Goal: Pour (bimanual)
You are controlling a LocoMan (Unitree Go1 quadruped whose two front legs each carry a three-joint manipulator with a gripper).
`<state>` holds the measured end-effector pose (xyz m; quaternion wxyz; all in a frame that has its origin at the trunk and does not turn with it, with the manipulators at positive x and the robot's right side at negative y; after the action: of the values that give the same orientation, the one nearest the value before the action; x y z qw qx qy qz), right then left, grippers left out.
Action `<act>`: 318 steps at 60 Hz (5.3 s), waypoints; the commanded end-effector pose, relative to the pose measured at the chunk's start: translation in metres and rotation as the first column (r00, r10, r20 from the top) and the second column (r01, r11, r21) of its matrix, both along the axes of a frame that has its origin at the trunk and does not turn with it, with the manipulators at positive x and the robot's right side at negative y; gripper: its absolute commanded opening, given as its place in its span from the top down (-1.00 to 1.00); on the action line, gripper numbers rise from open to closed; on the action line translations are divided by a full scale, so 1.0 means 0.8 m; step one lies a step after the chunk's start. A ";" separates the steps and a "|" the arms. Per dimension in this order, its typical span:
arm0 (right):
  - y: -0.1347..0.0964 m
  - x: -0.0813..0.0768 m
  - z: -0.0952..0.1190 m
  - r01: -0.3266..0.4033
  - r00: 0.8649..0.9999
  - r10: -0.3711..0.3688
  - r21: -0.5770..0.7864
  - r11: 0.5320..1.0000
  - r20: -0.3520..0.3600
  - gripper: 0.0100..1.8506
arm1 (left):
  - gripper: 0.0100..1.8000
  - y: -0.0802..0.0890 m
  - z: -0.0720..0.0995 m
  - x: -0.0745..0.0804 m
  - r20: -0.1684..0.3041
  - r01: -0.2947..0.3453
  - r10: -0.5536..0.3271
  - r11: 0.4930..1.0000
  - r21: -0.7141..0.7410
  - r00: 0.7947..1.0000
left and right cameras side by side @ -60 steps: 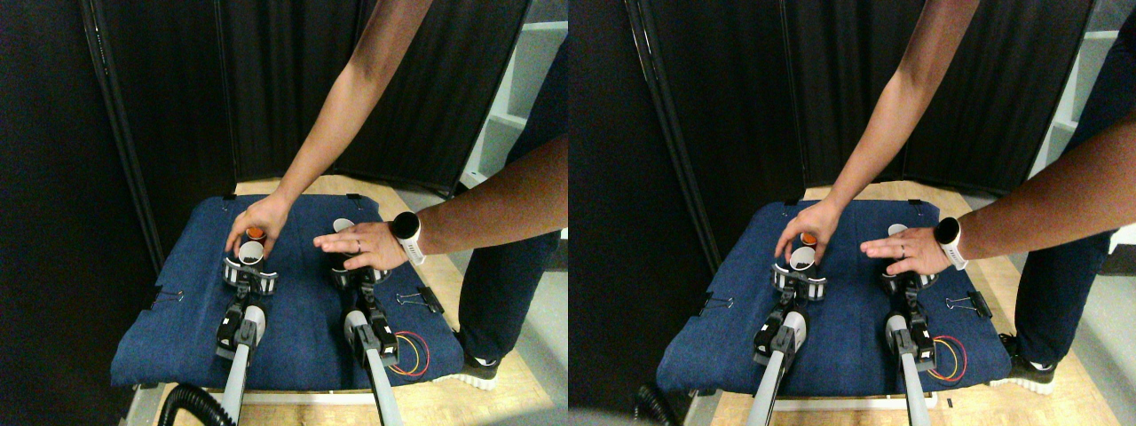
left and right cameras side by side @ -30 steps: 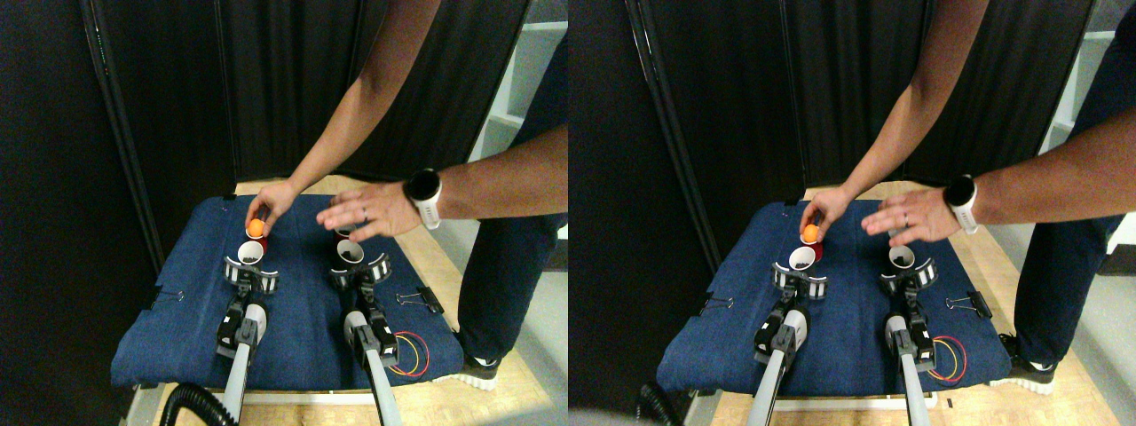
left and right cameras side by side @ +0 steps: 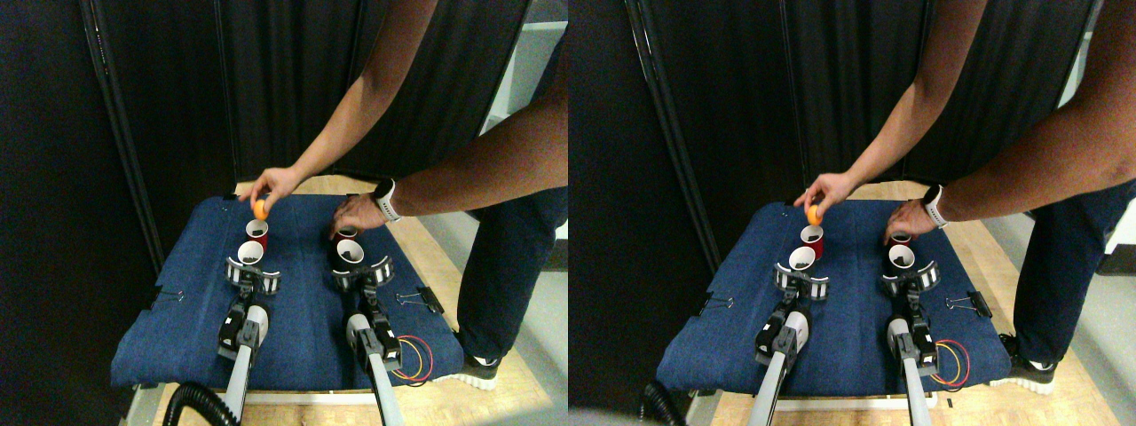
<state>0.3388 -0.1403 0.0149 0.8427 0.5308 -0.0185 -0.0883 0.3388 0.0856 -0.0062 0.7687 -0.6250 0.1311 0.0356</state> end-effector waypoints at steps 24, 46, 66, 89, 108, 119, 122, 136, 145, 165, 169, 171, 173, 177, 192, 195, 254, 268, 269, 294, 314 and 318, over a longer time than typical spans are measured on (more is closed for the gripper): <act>-0.001 0.004 0.008 -0.007 0.999 0.006 0.023 1.000 0.054 -0.51 | -0.62 -0.005 0.010 0.004 0.027 0.008 -0.008 1.000 -0.012 1.000; -0.001 0.008 0.007 -0.004 0.998 0.004 -0.001 1.000 0.057 -0.51 | -0.61 -0.006 0.010 0.009 0.017 0.010 -0.010 1.000 -0.026 1.000; 0.000 0.012 0.006 -0.009 0.999 0.006 0.051 0.999 0.054 -0.53 | -0.61 -0.005 0.010 0.013 0.015 0.015 -0.014 1.000 -0.026 1.000; -0.006 0.019 -0.012 -0.069 0.997 0.051 0.342 0.937 0.060 -0.46 | -0.61 0.003 -0.006 0.013 0.024 -0.018 0.021 0.992 -0.128 0.999; -0.008 0.027 -0.027 -0.068 0.997 0.048 0.419 0.906 0.056 -0.61 | -0.62 0.025 -0.025 0.014 0.045 -0.047 0.058 0.977 -0.206 0.997; -0.007 0.025 -0.032 -0.063 0.998 0.044 0.420 0.905 0.055 -0.58 | -0.62 0.027 -0.030 0.009 0.044 -0.064 0.075 0.975 -0.213 0.996; -0.006 0.025 -0.032 -0.065 0.997 0.046 0.425 0.903 0.055 -0.59 | -0.62 0.027 -0.031 0.009 0.045 -0.059 0.071 0.974 -0.217 0.996; -0.002 0.026 -0.036 -0.075 0.997 0.059 0.449 0.891 0.051 -0.55 | -0.63 0.027 -0.033 0.013 0.037 -0.057 0.066 0.976 -0.210 0.997; -0.001 0.032 -0.038 -0.051 0.999 0.041 0.492 0.869 0.031 -0.50 | -0.61 0.023 -0.033 0.018 0.028 -0.055 0.062 0.976 -0.209 0.998; 0.003 0.040 -0.034 -0.051 0.998 0.054 0.548 0.835 0.011 -0.43 | -0.58 0.014 -0.025 0.027 0.013 -0.062 0.066 0.977 -0.205 0.998; 0.004 0.037 -0.028 -0.052 0.999 0.052 0.566 0.823 0.016 -0.44 | -0.57 0.013 -0.022 0.028 0.016 -0.048 0.052 0.978 -0.203 0.999; 0.004 0.036 -0.025 -0.049 0.999 0.050 0.570 0.820 0.015 -0.43 | -0.58 0.011 -0.020 0.027 0.014 -0.050 0.054 0.976 -0.211 0.998; 0.004 0.035 -0.023 -0.050 0.999 0.050 0.571 0.820 0.015 -0.42 | -0.60 0.011 -0.018 0.027 0.011 -0.054 0.058 0.975 -0.217 0.998; 0.005 0.032 -0.019 -0.060 0.998 0.057 0.575 0.816 0.023 -0.38 | -0.58 0.009 -0.016 0.027 0.013 -0.056 0.060 0.975 -0.215 0.998; 0.010 0.023 0.000 -0.079 0.997 0.065 0.600 0.796 0.045 -0.43 | -0.58 0.004 -0.002 0.023 0.018 -0.034 0.039 0.976 -0.213 0.999; 0.012 0.022 0.002 -0.073 0.997 0.059 0.607 0.791 0.043 -0.43 | -0.58 0.005 -0.003 0.024 0.020 -0.016 0.021 0.977 -0.214 1.000; 0.006 -0.001 0.064 -0.210 0.971 0.112 0.523 0.826 0.213 -0.45 | -0.53 -0.010 0.037 0.008 0.065 0.020 -0.010 0.989 -0.144 0.998; 0.011 0.006 0.041 -0.137 0.990 0.087 0.567 0.812 0.115 -0.52 | -0.49 -0.008 0.025 0.010 0.056 -0.008 0.016 0.988 -0.153 0.998; 0.011 0.007 0.038 -0.143 0.989 0.095 0.553 0.821 0.114 -0.51 | -0.49 -0.008 0.024 0.010 0.056 -0.015 0.024 0.988 -0.154 0.998; 0.019 0.030 -0.015 -0.145 0.984 0.175 0.627 0.765 0.014 -0.55 | -0.55 0.009 0.001 0.024 0.026 -0.075 0.081 0.981 -0.177 0.996; 0.020 0.028 -0.028 -0.125 0.985 0.173 0.593 0.795 -0.023 -0.57 | -0.55 0.018 -0.014 0.028 0.007 -0.093 0.095 0.981 -0.170 0.995; 0.020 0.028 -0.029 -0.135 0.983 0.183 0.587 0.798 -0.023 -0.58 | -0.55 0.018 -0.017 0.030 0.004 -0.102 0.104 0.981 -0.165 0.995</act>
<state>0.3593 -0.1260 -0.0106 0.6438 0.7577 0.0909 -0.0556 0.3578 0.1008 -0.0236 0.7120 -0.6899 0.1106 0.0695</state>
